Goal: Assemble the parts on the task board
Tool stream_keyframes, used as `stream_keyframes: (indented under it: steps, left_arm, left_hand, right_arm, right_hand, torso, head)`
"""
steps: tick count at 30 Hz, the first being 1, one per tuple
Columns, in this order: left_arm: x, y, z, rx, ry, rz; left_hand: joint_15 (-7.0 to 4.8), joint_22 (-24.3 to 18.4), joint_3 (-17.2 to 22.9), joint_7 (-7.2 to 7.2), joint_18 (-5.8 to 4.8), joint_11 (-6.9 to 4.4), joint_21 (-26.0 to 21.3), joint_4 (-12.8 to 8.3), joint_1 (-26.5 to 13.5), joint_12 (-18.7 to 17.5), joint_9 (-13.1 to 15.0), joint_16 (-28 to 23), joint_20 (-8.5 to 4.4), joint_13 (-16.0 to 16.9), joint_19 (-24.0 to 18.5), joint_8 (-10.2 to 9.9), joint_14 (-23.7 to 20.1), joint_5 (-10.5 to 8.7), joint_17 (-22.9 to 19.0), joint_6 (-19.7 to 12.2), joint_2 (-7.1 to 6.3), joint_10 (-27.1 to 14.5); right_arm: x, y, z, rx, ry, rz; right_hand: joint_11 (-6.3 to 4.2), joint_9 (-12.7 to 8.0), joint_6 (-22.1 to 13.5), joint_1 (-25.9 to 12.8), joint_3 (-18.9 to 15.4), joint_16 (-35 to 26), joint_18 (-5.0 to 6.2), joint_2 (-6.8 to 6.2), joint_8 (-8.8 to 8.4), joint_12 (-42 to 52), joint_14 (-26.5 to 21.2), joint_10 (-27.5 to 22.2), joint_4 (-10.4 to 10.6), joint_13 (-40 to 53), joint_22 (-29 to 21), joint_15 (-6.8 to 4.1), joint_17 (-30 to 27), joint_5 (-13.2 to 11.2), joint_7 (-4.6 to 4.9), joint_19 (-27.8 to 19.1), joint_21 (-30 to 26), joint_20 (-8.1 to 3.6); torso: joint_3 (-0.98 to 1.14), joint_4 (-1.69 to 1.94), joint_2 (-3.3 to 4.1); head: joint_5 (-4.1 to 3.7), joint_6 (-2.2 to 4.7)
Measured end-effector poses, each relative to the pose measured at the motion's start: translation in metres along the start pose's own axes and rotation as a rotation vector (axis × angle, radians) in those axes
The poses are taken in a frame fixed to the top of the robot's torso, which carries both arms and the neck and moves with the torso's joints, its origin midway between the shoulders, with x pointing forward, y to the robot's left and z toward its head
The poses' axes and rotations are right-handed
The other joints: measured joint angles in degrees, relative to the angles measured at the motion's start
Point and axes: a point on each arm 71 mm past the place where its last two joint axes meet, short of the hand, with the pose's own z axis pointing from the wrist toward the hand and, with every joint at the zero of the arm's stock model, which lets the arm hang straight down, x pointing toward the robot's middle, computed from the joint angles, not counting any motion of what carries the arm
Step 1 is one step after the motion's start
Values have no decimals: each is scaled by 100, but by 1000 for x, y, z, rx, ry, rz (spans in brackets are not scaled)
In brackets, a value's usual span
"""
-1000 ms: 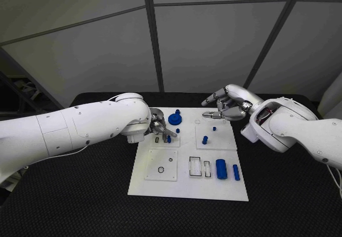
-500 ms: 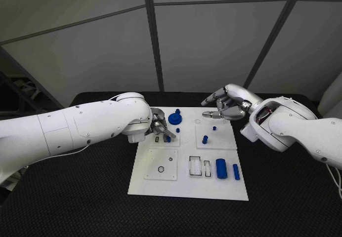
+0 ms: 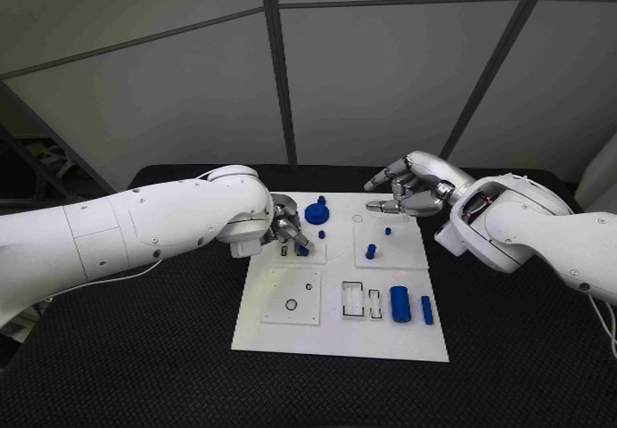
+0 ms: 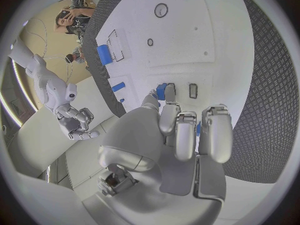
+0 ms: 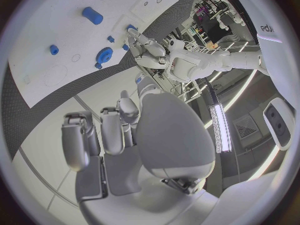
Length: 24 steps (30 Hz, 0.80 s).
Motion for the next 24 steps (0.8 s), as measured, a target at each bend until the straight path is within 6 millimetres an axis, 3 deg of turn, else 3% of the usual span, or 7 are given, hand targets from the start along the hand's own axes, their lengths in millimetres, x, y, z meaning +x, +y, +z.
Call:
stream_keyframes:
  steps: [8,13,14,16,24]
  left_arm:
    - [2,8,-5,6,14,-47]
    - [3,13,-10,12,-9,-77]
    - [3,14,-11,14,-15,-82]
    - [3,15,-14,18,-31,-92]
    - [6,20,-20,22,-102,-96]
  left_hand:
    - [1,0,-22,10,0,0,0,-23,40,0,135,0,0,-6,0,-43,0,115,0,-9,-40,0]
    - [3,0,-37,11,-1,8,0,-39,60,-1,239,0,0,-5,0,-62,0,419,0,-10,-60,-8]
    - [11,0,-38,11,0,106,0,-39,60,0,252,0,0,-5,0,-62,-7,470,0,-10,-60,-106]
    - [15,0,-38,25,0,113,0,-39,60,0,290,0,0,-5,0,-98,-5,558,0,9,-60,-113]
    - [16,0,-38,28,-1,113,-1,-39,60,0,334,0,-21,-3,22,-111,2,645,0,15,-60,-113]
  right_arm:
    - [0,-1,0,5,2,-1]
    - [-1,-2,0,8,3,-2]
    - [-1,-3,0,9,3,-3]
    - [-1,-3,0,10,3,-3]
    - [-2,-4,0,14,4,-4]
  right_hand:
    - [0,0,18,0,0,0,0,0,0,0,0,0,0,-8,0,0,-6,0,18,0,0,0]
    - [0,0,18,0,0,0,0,0,0,0,0,0,0,-8,0,0,-12,0,18,0,0,0]
    - [0,0,18,0,0,0,0,0,0,0,0,0,0,-8,0,0,-12,0,18,0,0,0]
    - [0,0,18,0,0,0,0,0,0,0,0,0,0,-8,0,0,-12,0,18,0,0,0]
    - [0,0,18,0,0,0,0,0,0,0,0,0,0,-14,0,0,-12,0,18,0,0,0]
  torso:
    - [2,5,0]
    - [5,9,0]
    - [5,9,0]
    - [8,9,1]
    - [7,9,0]
  head:
    - [3,-2]
    - [26,4]
    - [31,4]
    - [35,4]
    - [38,5]
